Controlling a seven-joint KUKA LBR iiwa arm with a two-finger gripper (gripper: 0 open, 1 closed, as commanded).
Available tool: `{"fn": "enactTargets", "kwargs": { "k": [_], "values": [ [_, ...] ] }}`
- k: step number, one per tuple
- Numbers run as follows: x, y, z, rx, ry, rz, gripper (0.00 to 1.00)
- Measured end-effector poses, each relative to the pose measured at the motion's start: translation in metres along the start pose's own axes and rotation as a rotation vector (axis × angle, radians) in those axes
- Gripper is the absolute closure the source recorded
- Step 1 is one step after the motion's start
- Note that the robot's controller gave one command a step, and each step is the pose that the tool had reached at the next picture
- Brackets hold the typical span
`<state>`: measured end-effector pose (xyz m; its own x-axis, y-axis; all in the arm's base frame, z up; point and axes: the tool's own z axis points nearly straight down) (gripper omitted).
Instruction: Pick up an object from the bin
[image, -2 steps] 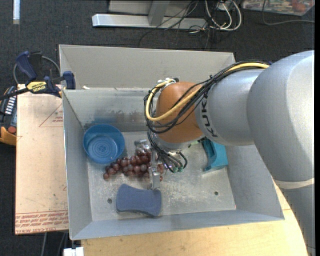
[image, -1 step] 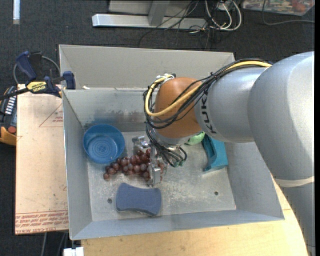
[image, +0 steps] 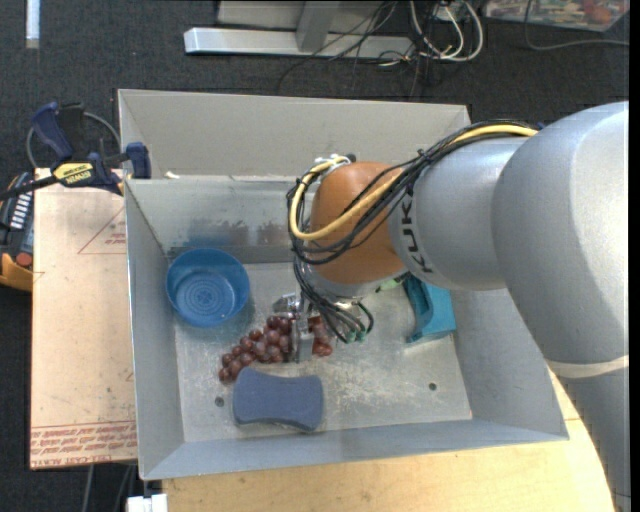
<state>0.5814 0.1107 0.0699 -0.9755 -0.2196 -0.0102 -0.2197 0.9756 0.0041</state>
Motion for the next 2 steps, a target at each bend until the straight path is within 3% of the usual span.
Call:
{"fn": "enactTargets", "kwargs": {
  "k": [1, 2],
  "values": [
    [0.000, 0.000, 0.000, 0.000, 0.000, 0.001, 1.00],
    [0.002, 0.001, -0.040, -0.001, 0.007, 0.002, 1.00]
  ]
}}
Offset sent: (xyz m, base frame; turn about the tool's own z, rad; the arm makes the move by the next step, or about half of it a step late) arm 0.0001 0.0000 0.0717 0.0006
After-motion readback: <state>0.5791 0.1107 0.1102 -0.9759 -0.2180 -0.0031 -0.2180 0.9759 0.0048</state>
